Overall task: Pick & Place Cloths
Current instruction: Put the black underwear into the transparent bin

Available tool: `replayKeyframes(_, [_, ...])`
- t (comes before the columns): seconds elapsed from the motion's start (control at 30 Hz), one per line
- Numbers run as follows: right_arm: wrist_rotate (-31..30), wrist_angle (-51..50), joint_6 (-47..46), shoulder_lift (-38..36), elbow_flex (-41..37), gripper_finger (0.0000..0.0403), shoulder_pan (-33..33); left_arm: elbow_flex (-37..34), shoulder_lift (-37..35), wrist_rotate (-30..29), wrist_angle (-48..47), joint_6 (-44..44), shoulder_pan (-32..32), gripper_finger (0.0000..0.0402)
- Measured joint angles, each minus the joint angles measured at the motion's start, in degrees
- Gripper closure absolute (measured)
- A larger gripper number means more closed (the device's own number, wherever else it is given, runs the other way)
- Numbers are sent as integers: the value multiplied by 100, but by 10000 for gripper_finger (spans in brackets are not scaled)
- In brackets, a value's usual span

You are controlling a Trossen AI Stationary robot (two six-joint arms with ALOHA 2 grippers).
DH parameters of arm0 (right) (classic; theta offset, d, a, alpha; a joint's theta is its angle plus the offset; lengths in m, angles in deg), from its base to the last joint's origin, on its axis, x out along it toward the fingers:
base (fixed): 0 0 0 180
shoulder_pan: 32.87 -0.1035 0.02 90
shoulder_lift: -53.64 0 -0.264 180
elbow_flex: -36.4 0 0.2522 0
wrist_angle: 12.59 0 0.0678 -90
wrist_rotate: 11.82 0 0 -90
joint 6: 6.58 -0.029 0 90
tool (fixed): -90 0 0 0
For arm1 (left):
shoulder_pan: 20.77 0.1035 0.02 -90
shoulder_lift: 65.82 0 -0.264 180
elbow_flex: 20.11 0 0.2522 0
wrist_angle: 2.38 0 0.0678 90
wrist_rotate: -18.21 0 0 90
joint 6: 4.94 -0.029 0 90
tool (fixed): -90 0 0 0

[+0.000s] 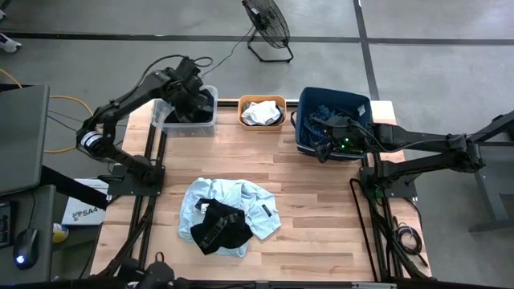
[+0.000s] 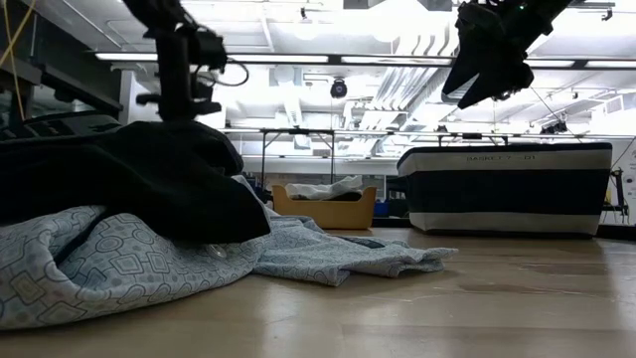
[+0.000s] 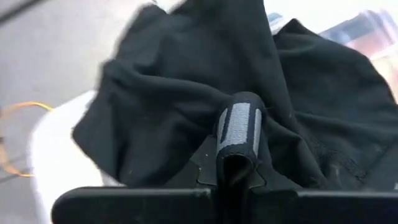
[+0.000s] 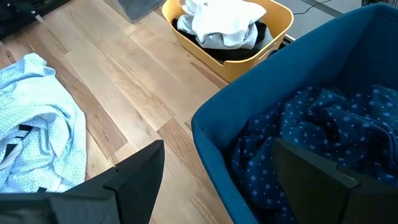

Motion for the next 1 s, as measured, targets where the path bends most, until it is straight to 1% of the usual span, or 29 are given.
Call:
replayKeyframes(0.07, [-2, 0, 0, 0, 0, 114, -2, -235, -6, 285, 241, -7, 144, 401])
replayKeyframes(0.2, [-2, 2, 2, 0, 0, 114, -1, -706, -7, 518, 638, -7, 286, 401])
replayKeyframes(0.3, [-2, 3, 2, 0, 0, 114, -2, -972, -7, 656, 781, -5, 401, 401])
replayKeyframes(0.5, [-3, 8, -4, 0, 0, 114, 0, -1419, -9, 693, 1144, 24, 477, 401])
replayKeyframes(0.73, [-4, 35, -9, 0, 0, 114, -2, -1681, -7, 696, 1366, 147, 473, 401])
replayKeyframes(1.0, [-3, 35, -11, 0, 0, 114, -1, -1701, 181, 695, 1419, 164, 473, 400])
